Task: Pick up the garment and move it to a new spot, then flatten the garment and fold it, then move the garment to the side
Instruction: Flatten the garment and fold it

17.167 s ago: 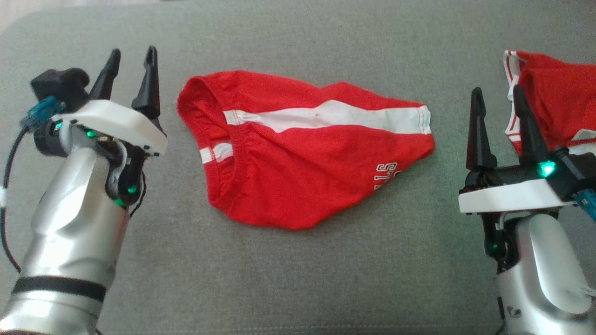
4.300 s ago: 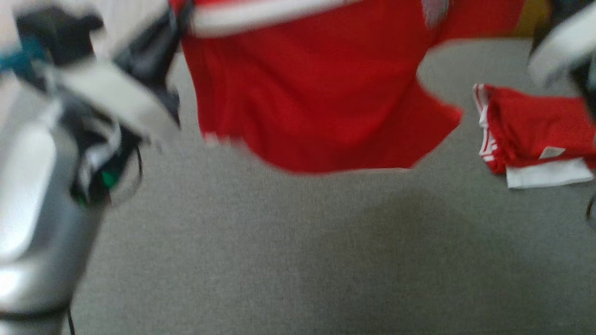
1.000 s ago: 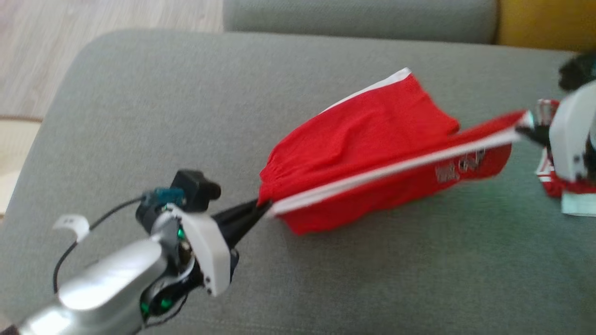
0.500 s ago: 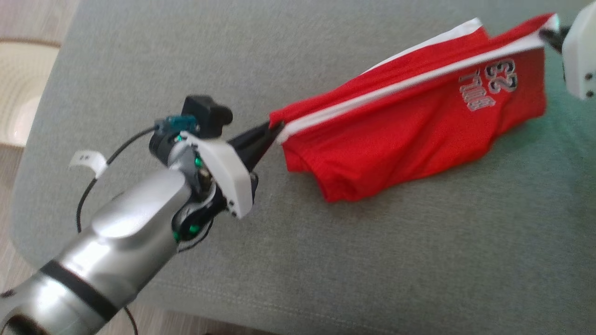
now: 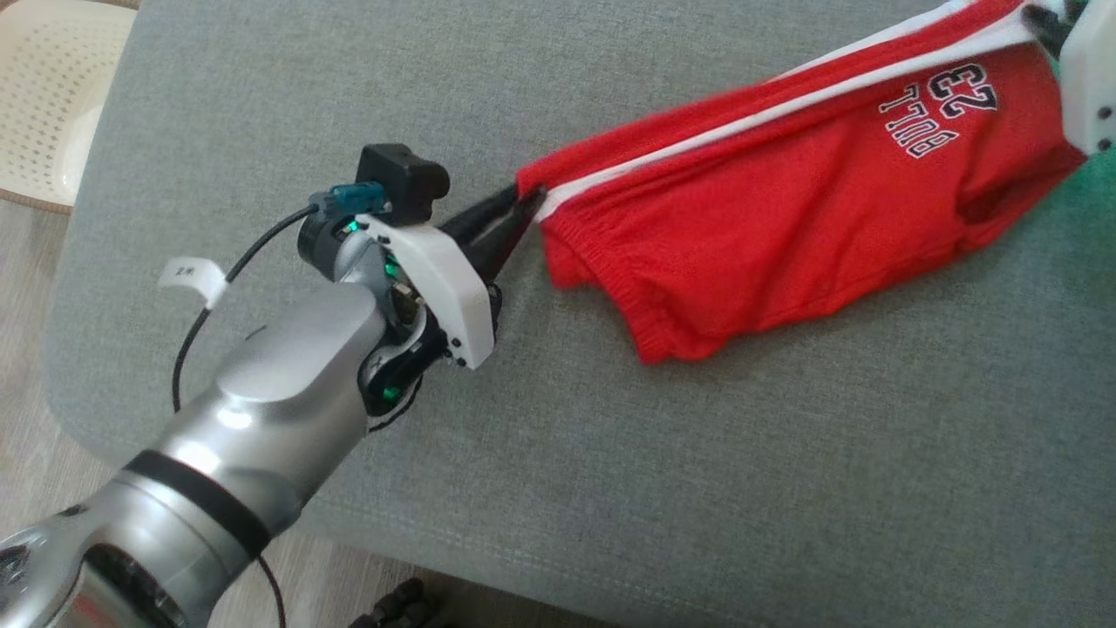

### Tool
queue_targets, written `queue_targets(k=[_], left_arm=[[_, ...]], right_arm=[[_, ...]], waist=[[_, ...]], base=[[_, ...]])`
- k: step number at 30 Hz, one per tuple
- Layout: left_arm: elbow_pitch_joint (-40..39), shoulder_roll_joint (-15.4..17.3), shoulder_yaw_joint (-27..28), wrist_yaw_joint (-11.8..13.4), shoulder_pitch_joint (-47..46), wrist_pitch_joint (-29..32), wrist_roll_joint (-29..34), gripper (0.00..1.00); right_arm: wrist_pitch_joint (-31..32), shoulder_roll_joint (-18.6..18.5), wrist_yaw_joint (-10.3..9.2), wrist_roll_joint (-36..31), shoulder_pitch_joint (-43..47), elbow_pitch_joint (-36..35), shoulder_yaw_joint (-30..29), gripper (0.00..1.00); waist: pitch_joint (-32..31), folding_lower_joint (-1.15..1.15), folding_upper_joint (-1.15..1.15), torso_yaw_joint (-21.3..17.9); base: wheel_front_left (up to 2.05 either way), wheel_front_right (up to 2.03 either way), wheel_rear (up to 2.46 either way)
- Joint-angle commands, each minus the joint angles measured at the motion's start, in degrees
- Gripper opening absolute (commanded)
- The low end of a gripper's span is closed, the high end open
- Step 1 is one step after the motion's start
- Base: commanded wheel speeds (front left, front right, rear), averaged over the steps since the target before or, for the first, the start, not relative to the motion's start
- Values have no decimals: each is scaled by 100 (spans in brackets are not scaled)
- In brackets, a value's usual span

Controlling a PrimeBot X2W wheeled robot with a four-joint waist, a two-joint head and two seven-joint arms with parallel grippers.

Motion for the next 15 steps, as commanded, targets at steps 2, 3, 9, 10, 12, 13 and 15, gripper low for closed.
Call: queue_targets(k=[2, 3, 9, 10, 12, 13, 15], left_arm=[[105, 184, 210, -13, -277, -139, -64, 100], [168, 166, 237, -14, -284, -187, -75, 100], [432, 133, 610, 65, -218, -403, -169, 100], [438, 140, 711, 110, -187, -422, -177, 100], [377, 180, 965, 245, -118, -444, -134, 100], [256, 206, 1174, 313, -69, -447, -91, 100], [114, 238, 1412, 389, 18, -448, -37, 100]], right_arm=[[-255, -8, -23, -82, -122, 127, -108, 100], [-374, 29, -23, -124, -114, 234, -122, 100], [-1280, 290, -23, -237, 80, 789, -308, 100], [-1505, 344, -23, -249, 147, 823, -340, 100], [-1993, 487, -23, -204, 320, 865, -460, 100], [-2217, 563, -23, -176, 418, 858, -510, 100], [-2456, 637, -23, -157, 510, 858, -570, 100]], waist=[[-17, -1, 0, -20], [-34, -1, 0, -34], [-273, -1, 0, -168], [-337, -1, 0, -197], [-491, -1, 0, -277], [-565, -1, 0, -322], [-652, -1, 0, -377]], base=[[0, 0, 0], [0, 0, 0], [0, 0, 0], [0, 0, 0], [0, 0, 0], [0, 0, 0], [0, 0, 0]])
